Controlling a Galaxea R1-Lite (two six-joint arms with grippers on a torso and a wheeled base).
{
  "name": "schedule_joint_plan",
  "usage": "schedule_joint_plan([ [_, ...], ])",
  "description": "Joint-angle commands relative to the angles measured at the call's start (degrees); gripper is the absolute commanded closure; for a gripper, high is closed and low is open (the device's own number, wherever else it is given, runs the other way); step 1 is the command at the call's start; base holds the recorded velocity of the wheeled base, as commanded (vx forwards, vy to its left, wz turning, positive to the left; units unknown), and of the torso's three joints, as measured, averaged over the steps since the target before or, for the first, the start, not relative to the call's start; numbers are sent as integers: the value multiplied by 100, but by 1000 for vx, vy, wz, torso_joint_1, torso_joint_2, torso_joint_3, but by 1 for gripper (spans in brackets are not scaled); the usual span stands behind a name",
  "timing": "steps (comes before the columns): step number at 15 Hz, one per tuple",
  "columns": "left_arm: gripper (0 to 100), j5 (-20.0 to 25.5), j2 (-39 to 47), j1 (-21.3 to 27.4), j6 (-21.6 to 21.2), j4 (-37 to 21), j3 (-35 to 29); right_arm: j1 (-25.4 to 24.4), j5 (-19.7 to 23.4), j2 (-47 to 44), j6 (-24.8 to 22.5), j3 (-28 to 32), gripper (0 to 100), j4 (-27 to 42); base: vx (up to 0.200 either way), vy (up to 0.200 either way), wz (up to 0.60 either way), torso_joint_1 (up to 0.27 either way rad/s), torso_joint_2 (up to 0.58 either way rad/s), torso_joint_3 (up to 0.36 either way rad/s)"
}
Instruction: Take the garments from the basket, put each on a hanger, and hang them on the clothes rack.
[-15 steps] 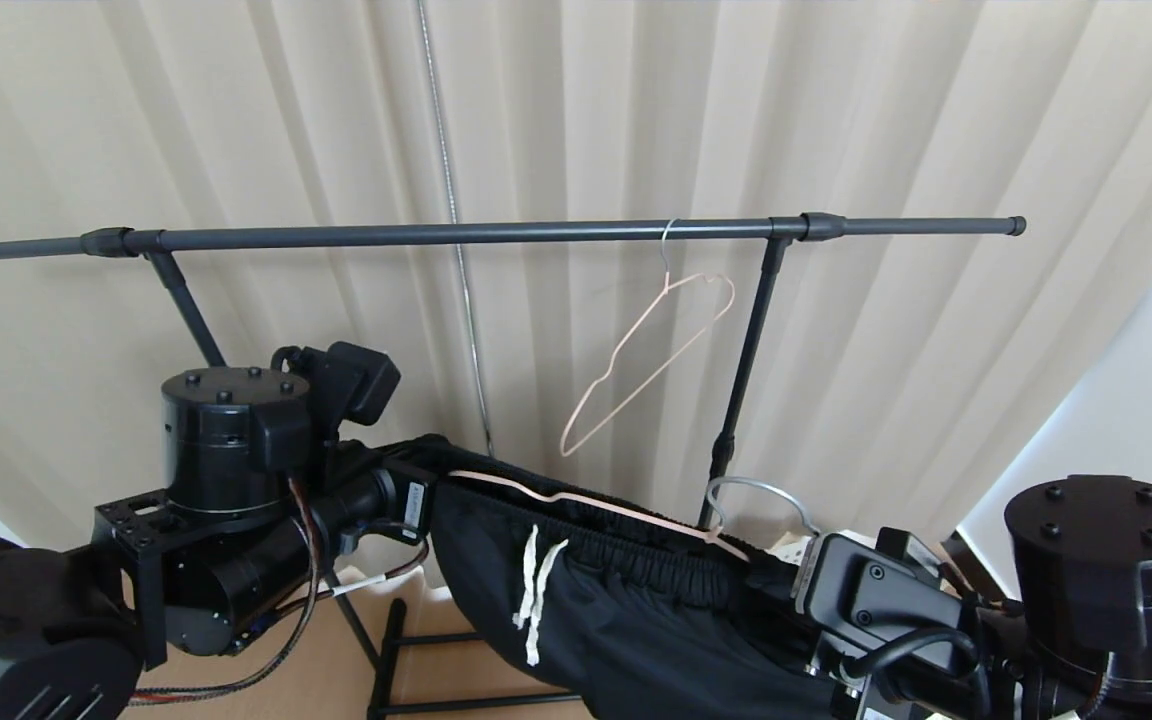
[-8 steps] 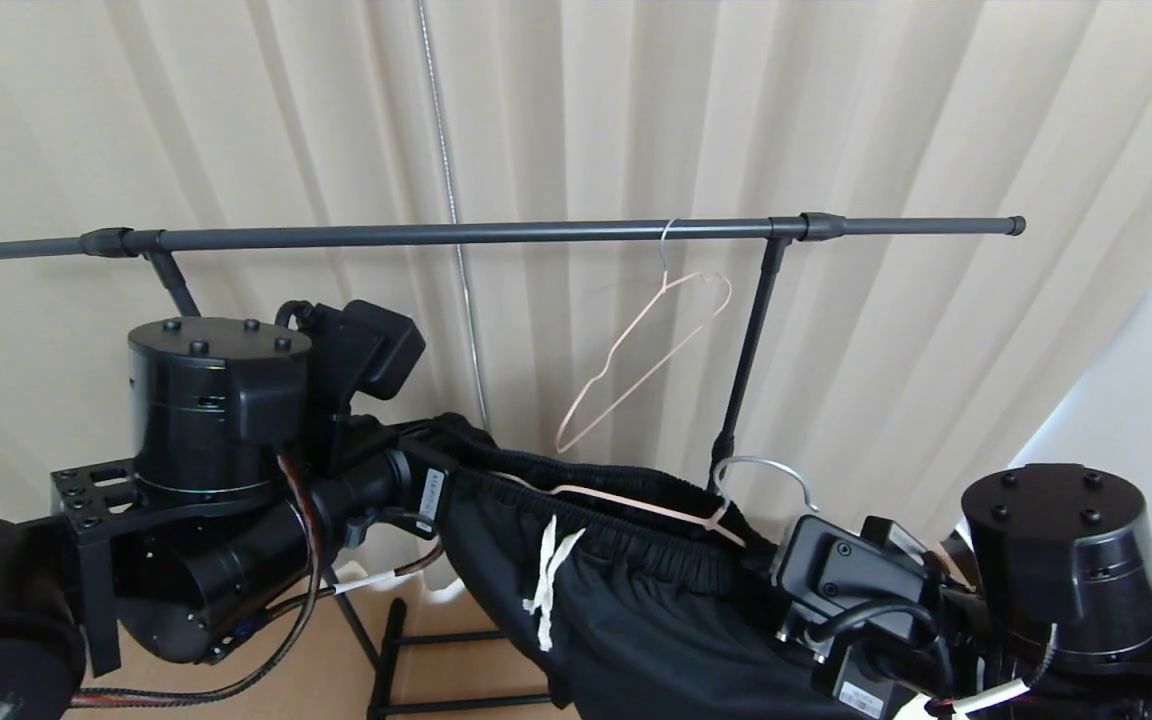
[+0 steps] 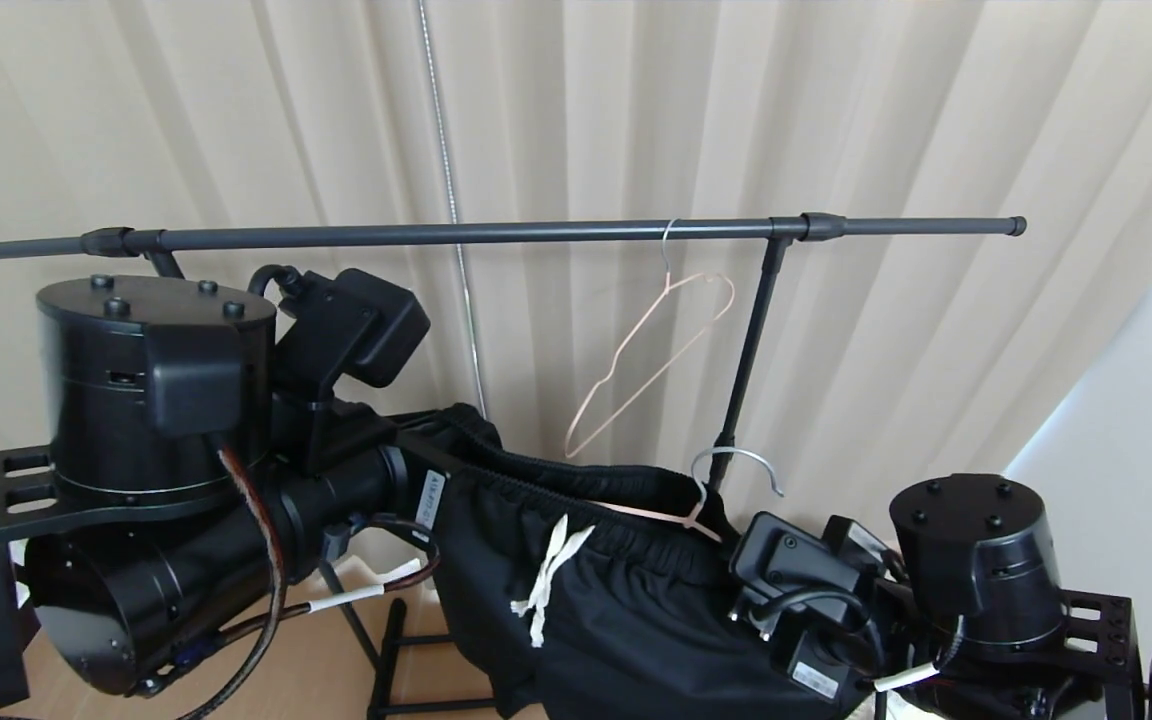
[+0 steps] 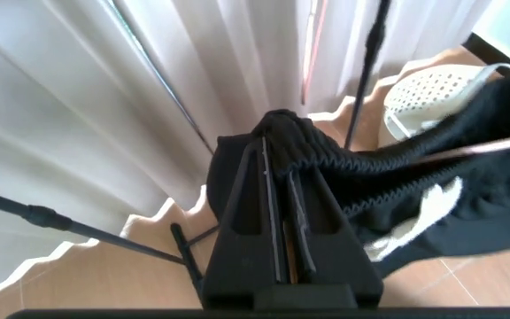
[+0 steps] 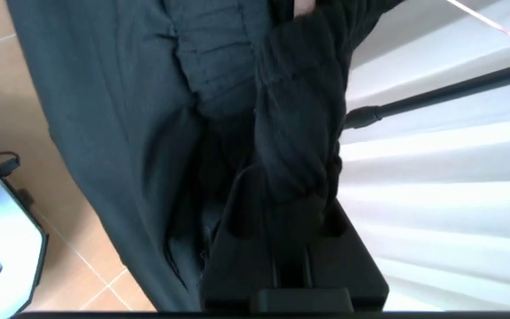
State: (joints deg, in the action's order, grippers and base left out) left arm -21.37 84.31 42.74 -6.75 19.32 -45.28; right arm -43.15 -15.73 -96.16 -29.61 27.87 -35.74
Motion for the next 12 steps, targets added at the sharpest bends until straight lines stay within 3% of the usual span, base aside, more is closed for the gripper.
schedule_joint_plan([
  [1, 100, 1, -152, 173, 7, -95, 10, 0, -1, -201, 34, 17, 100, -91, 0, 0, 0, 0, 0, 0],
  [5, 100, 1, -178, 437, 43, -482, 80, 0, 8, -184, 562, 131, 100, -583, 0, 0, 0, 0, 0, 0],
  [12, 100, 1, 138, 665, 403, -508, 239, -9, 26, -122, 773, 131, 100, -1145, 0, 0, 0, 0, 0, 0],
])
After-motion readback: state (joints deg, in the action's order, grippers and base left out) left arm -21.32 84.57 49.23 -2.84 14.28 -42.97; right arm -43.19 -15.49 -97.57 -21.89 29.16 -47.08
